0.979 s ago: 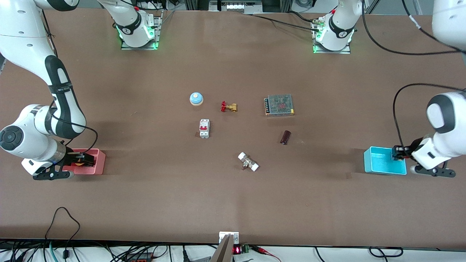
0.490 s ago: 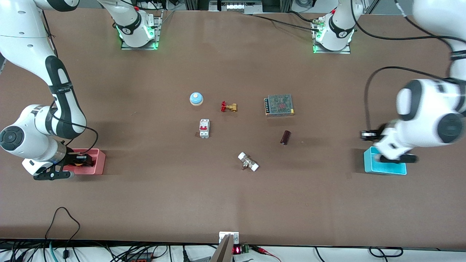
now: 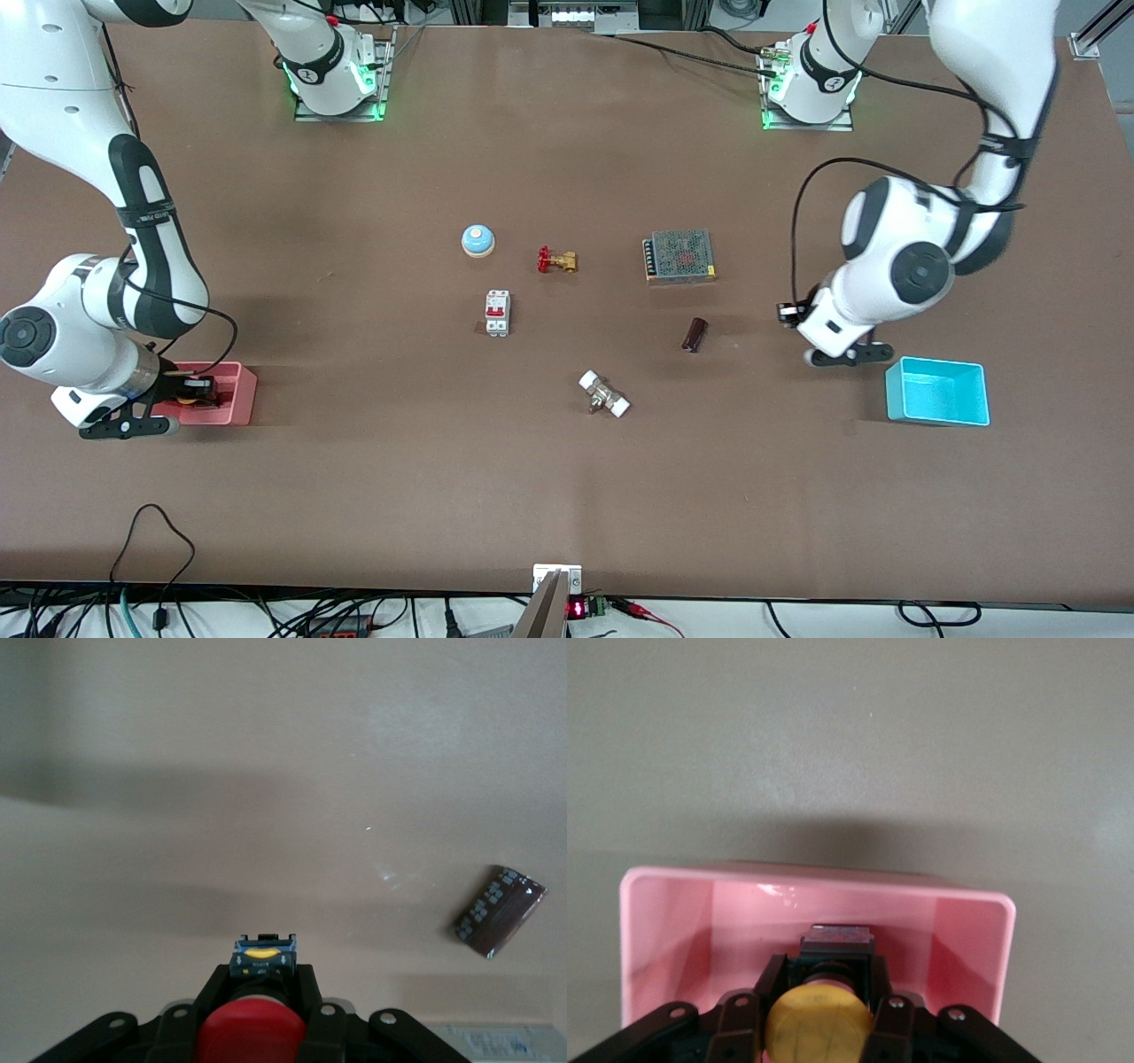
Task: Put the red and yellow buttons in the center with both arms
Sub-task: 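Lift the red button with the left gripper while the right gripper lifts yellow, then carry the yellow button toward the breaker while the left gripper lowers red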
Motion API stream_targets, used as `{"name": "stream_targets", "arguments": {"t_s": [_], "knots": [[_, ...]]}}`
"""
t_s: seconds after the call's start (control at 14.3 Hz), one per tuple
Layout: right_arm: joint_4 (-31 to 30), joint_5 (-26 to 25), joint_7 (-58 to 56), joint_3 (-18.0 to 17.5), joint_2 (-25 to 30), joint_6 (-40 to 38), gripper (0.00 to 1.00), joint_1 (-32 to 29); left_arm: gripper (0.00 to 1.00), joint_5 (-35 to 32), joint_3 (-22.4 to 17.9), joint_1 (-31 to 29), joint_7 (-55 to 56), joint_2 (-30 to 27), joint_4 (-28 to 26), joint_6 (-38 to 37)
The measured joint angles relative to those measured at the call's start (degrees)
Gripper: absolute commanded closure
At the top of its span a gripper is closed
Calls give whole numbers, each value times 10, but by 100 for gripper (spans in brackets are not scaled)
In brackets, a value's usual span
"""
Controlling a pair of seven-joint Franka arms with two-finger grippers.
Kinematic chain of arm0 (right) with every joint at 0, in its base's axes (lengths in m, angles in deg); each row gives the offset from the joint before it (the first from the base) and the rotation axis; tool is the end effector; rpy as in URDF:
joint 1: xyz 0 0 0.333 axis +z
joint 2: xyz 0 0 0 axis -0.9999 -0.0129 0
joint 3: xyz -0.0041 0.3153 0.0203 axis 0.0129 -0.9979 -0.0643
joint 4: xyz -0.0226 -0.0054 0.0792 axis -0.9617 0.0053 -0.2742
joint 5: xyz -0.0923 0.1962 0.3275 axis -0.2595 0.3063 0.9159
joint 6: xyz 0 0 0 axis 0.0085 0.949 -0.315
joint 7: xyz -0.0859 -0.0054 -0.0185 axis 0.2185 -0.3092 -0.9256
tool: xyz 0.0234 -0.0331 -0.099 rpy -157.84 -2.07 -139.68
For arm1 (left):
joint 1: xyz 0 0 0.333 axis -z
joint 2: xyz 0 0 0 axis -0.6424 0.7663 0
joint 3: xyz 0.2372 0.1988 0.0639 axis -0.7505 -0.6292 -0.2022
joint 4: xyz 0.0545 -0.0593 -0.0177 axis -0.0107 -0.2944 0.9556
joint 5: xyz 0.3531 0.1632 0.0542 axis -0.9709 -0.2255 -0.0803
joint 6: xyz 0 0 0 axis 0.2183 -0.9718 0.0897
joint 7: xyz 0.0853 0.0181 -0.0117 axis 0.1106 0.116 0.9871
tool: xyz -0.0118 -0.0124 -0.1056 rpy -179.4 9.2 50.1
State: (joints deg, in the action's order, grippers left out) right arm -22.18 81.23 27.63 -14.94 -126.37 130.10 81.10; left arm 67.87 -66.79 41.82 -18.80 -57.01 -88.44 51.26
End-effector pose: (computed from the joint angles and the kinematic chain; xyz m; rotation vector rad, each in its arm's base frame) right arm 0.6942 -0.1116 0.2302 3.0700 0.1411 0.0316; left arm 0.5717 -0.1235 0.2561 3.1056 0.1805 -0.2342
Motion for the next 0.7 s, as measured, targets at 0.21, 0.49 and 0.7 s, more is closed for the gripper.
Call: {"name": "stream_targets", "arguments": {"t_s": [0.21, 0.49, 0.7], "knots": [[9, 0, -4, -3, 55, -105, 60, 8, 70, 0, 1, 4, 9, 0, -65, 84], [8, 14, 4, -15, 155, -253, 60, 45, 70, -4, 1, 4, 10, 0, -75, 89], [-22, 28, 68, -49, 192, -264, 60, 66, 39, -27, 1, 4, 12, 2, -78, 89]]}}
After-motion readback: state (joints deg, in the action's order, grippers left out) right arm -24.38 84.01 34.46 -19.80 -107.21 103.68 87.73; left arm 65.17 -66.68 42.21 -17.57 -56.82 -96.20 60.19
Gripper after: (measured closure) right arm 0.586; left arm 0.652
